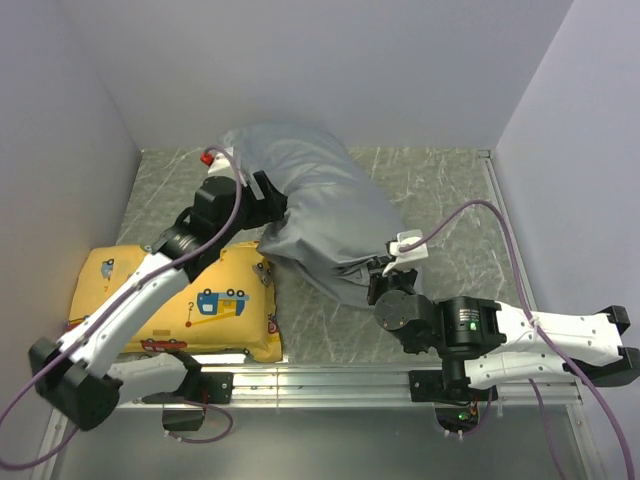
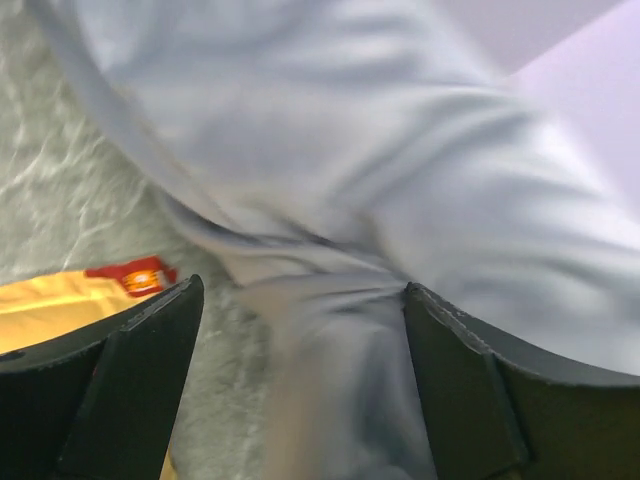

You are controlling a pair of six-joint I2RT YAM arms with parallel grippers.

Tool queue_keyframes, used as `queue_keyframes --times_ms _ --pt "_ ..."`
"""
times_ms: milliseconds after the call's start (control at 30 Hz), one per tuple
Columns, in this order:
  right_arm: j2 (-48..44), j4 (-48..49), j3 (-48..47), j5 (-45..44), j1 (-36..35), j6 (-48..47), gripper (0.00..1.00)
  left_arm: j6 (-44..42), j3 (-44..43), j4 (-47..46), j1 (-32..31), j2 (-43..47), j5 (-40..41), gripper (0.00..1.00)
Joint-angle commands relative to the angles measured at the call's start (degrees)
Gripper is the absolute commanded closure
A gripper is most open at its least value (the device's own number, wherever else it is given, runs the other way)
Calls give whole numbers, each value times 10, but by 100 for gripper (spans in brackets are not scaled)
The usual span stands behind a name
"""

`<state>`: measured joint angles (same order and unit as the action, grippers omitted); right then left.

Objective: Remove the pillowcase from the pillow

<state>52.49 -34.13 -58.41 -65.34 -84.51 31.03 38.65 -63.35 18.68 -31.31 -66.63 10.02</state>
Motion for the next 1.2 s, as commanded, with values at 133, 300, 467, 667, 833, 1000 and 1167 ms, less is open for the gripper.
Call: queue_keyframes --times_ms 133,300,467,667,833,1000,1167 --pt "24 153 -69 54 41 -125 100 -18 -23 51 -61 120 81 14" --pt "52 183 -102 176 111 -162 100 -20 -11 78 -75 184 69 19" --pt "105 184 -144 221 138 -173 100 -70 -5 20 -83 242 -22 19" --pt "128 195 -171 304 183 -166 100 -133 -16 -4 -106 189 -130 10" --pt "124 200 -184 338 209 -150 100 -183 0 -37 -165 151 -84 6" --pt "119 203 -178 380 222 -137 100 -238 -10 -69 -234 107 4 5" --pt "105 203 -177 379 228 -134 100 -303 -48 -71 -318 42 140 8"
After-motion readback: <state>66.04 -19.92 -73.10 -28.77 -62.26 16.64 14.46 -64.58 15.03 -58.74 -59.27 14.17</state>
